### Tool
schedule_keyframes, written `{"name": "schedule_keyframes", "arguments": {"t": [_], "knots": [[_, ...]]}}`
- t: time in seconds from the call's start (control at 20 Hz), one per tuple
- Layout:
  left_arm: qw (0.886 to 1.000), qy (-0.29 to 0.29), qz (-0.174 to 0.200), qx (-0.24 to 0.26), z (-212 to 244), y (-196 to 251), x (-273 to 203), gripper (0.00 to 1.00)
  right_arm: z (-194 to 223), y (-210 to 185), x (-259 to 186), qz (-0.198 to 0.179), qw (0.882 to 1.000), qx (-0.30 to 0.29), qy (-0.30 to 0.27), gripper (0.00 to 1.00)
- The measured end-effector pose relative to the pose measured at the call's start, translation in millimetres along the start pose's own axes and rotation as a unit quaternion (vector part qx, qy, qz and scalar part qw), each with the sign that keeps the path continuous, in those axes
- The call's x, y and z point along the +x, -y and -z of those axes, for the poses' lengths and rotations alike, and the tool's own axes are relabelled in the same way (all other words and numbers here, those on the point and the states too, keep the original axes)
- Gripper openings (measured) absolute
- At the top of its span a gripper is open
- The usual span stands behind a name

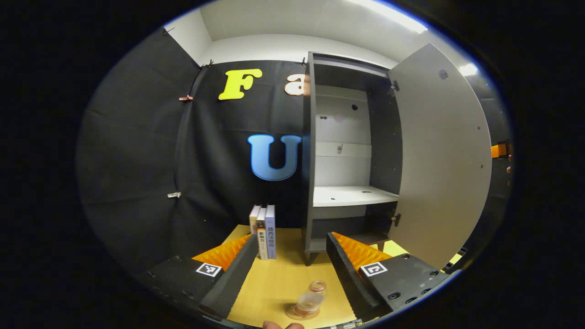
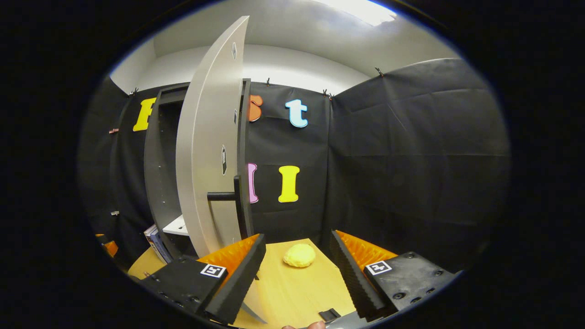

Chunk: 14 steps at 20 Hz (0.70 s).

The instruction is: Open the cabinet door with the right hand, grasp the bottle in the cabinet with the left hand and place it on the coaster, then close the cabinet door with the right hand.

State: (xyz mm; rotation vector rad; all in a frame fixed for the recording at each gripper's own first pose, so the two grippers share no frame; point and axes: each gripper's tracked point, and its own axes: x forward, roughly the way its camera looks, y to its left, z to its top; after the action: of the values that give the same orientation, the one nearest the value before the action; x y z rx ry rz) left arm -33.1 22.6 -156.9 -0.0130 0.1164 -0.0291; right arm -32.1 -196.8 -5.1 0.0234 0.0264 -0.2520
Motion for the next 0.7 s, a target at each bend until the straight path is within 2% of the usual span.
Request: {"name": "schedule_keyframes", "arguments": {"t": [0.1,0.25,0.7], "knots": [[1.000,-0.006,-0.015,0.005,-8,-12,-3,0.95,2,-13,-8,-0.007,1.000,0.005,-0.008,0.95],[1.000,-0.006,-0.010,0.011,-24,-15,-3,0.94,4,-39,-13,-0.029,0.999,0.007,-0.013,0.95],[1.000,0.015,-0.023,0.011,-54,-24,-10,0.94,14,-151,-21,-0.151,0.988,0.023,-0.015,0.95]]}}
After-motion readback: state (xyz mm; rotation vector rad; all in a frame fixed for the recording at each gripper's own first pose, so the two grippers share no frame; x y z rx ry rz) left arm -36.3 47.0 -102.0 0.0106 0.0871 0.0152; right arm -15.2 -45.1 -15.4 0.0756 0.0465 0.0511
